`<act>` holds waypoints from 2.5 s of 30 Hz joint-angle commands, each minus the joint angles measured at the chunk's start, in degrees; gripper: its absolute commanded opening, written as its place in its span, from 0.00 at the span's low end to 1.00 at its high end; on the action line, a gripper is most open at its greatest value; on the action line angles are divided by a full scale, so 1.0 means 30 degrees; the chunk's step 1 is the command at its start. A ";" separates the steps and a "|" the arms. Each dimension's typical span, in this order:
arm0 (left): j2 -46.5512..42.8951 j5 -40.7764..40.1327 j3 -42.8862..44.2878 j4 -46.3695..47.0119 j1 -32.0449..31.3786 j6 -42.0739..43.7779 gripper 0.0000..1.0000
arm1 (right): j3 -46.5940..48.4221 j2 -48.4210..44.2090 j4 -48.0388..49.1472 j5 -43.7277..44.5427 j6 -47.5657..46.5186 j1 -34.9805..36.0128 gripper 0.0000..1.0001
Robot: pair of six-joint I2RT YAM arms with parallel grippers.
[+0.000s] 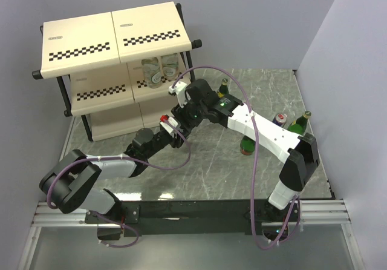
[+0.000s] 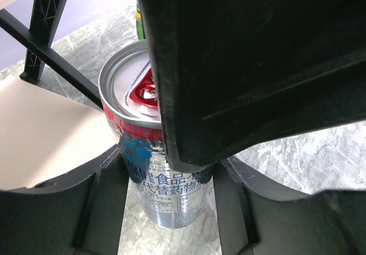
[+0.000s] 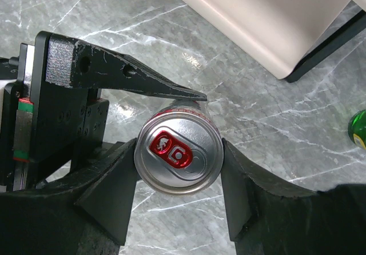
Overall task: Place and organize the beverage onto the shelf
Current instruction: Pick up the drink from the center of the board, then place the drink on the shelf.
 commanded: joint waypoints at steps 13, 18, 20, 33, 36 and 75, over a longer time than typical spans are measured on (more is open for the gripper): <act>-0.0989 -0.0881 -0.1623 0.2357 -0.0050 -0.1565 0.00 | 0.1384 -0.1351 0.0958 -0.1324 -0.0433 -0.0938 0.75; -0.1575 -0.1466 -0.2005 0.2415 -0.0050 -0.1595 0.00 | 0.0215 -0.2990 0.1308 -0.2790 -0.0785 -0.1670 0.80; -0.1896 -0.2226 -0.2181 0.2562 -0.0021 -0.1595 0.00 | -0.0631 -0.3575 0.1542 -0.3404 -0.0989 -0.2342 0.81; -0.2308 -0.4835 -0.2357 0.3383 0.3522 -0.4113 0.00 | -0.6877 -0.8176 0.5144 -1.2078 -0.1372 -0.7033 0.82; -0.2571 -0.4865 -0.2445 0.3325 0.4430 -0.4553 0.00 | -0.7316 -0.8792 0.5526 -1.2459 -0.1313 -0.7236 0.82; 0.1674 -0.6270 0.0047 0.5310 0.7303 -0.6252 0.00 | -0.8460 -1.0522 0.6964 -1.5653 -0.0111 -0.8995 0.82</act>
